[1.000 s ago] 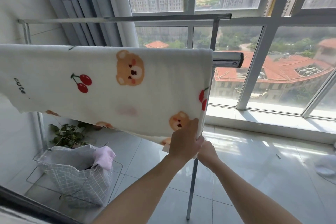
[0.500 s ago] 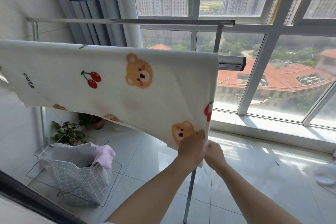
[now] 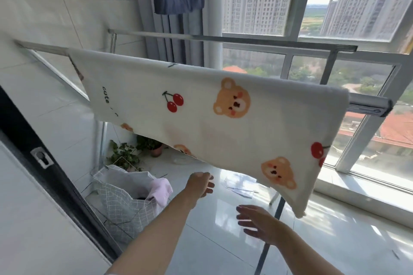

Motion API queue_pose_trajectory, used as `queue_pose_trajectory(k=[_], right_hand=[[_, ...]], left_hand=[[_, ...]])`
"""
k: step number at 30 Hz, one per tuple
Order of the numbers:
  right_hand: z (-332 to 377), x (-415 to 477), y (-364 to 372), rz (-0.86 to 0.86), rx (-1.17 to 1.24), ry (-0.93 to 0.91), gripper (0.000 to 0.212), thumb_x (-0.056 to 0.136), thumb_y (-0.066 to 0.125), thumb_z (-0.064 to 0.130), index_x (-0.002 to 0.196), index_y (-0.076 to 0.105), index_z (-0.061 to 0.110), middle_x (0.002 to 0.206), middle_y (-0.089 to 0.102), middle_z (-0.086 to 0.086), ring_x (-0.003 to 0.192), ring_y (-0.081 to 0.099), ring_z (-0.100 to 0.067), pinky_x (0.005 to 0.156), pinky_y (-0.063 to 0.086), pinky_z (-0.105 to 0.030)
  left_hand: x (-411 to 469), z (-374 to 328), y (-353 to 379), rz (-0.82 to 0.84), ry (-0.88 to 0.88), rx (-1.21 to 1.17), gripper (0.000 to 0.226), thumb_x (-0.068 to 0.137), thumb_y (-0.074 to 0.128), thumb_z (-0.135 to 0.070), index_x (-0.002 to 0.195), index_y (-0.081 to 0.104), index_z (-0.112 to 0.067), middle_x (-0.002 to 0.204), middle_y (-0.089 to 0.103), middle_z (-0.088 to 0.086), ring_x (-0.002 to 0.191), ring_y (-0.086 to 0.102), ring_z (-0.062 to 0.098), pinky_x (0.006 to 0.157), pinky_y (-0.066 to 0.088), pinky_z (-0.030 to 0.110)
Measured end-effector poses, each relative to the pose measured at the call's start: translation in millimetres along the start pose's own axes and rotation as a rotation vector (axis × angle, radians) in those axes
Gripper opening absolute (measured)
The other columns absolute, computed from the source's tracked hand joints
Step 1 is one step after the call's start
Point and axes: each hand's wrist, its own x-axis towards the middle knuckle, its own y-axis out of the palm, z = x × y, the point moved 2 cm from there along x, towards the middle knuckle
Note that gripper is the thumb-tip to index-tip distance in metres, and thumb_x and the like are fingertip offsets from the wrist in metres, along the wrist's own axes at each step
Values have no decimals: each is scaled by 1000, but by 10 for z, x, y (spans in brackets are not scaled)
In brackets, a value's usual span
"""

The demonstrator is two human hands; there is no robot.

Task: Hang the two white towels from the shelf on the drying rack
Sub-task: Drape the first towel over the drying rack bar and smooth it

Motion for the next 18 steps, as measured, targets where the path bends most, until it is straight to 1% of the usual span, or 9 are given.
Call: queue_pose_trajectory(k=[3,7,9,11,12,13,15,17,18], right_hand=[[365,217,370,41,373,-80,17,89,65,14,104,64,5,97,63,-15,87,61,-27,79,51,-33],[787,534,763,-30,699,-63,9,92,58,7,84,61,5,90,53,-16,78,55,-26,73,50,-30],[924,647,872,-67,758,-60,10,93,55,5,84,56,8,104,47,-14,94,51,-25,75,48,-28],[1015,785,978,-124,770,-53,3,93,54,10,95,53,8,119,43,-12,111,46,-26,91,46,-31],[1031,812,993,-151,775,-57,13,92,55,13,103,51,8,123,42,-12,119,46,-28,100,42,-34],[1049,892,1033,-173,807,-62,20,91,56,16,108,49,10,124,42,-10,128,44,-28,105,38,-35],[1049,916,1074,-159,913,-95,13,91,57,20,104,55,16,126,44,-6,135,40,-24,107,36,-33],[1026,981,1122,-151,997,-115,3,91,57,20,90,59,20,126,48,-4,129,45,-20,105,37,-31],[1004,996,1130,-151,1016,-122,6,90,57,19,85,59,19,125,51,-3,126,48,-19,105,37,-31]], left_hand=[[278,-84,-523,-97,-134,-317,19,96,42,-20,94,58,-8,91,66,10,71,60,20,65,43,27],[695,-214,-998,-135,-152,-430,18,97,41,-16,106,54,-7,99,64,13,72,59,20,65,41,29],[859,-247,-1102,-132,-176,-456,17,97,40,-15,105,53,-7,98,62,12,72,57,20,65,41,29],[1029,-267,-1181,-135,-208,-490,18,96,40,-14,107,52,-7,102,58,14,74,53,22,65,43,30],[1079,-269,-1188,-133,-219,-527,20,96,41,-15,110,52,-6,103,55,14,77,51,23,67,44,31],[1199,-278,-1203,-106,-231,-561,24,96,42,-15,116,52,-6,108,53,16,83,51,25,72,46,32],[1269,-312,-1171,-57,-232,-634,33,96,45,-20,127,49,-10,134,45,19,112,49,30,91,44,37],[1352,-373,-1131,27,-239,-693,21,92,46,-24,111,53,-19,152,31,14,137,34,32,107,33,42],[1371,-387,-1103,58,-243,-745,12,88,45,-22,97,54,-22,150,35,11,140,30,30,111,28,44]])
